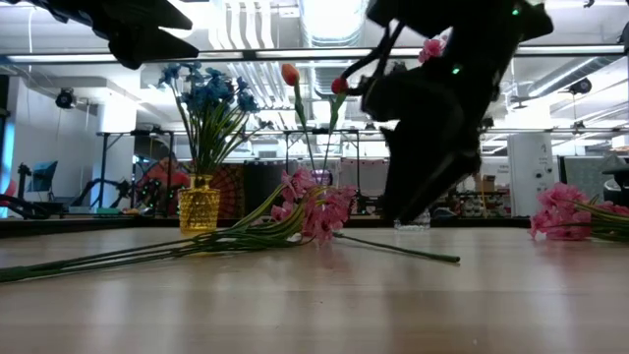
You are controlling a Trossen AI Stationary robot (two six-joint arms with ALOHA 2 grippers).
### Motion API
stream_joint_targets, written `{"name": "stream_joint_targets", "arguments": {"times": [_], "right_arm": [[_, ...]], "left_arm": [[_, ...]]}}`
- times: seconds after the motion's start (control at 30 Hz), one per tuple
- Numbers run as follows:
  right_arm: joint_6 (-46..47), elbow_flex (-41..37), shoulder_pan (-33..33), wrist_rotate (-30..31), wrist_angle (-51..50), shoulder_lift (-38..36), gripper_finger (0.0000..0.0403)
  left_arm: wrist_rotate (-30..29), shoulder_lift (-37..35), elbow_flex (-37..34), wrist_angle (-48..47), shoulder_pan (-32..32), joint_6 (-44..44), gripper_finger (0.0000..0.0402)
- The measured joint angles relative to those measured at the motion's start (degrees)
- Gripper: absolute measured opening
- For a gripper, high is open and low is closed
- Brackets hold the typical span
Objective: Sort flowers into vase by color
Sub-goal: Put the left pink flowers into the transparent vase
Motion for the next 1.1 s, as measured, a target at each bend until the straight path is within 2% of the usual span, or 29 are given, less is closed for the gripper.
{"name": "stream_joint_targets", "arguments": {"times": [0.27, 0.83, 0.97, 1.1], "right_arm": [[-5.5, 5.5, -0.2, 4.6, 0.3, 6.2, 0.0215], [-4.8, 5.3, -1.7, 5.4, 0.5, 6.3, 0.0214], [-5.4, 5.3, -1.7, 5.4, 0.5, 6.3, 0.0214], [-7.2, 5.3, -1.7, 5.4, 0.3, 6.1, 0.0214]], "left_arm": [[-0.1, 0.7, 0.0, 0.2, 0.0, 0.1, 0.0274], [-0.1, 1.4, 0.0, 0.2, 0.0, -1.9, 0.0274], [2.5, 5.2, 0.0, 0.4, -0.5, -9.3, 0.0274], [3.9, 15.0, 0.0, 3.8, -3.6, -16.4, 0.0269]]}}
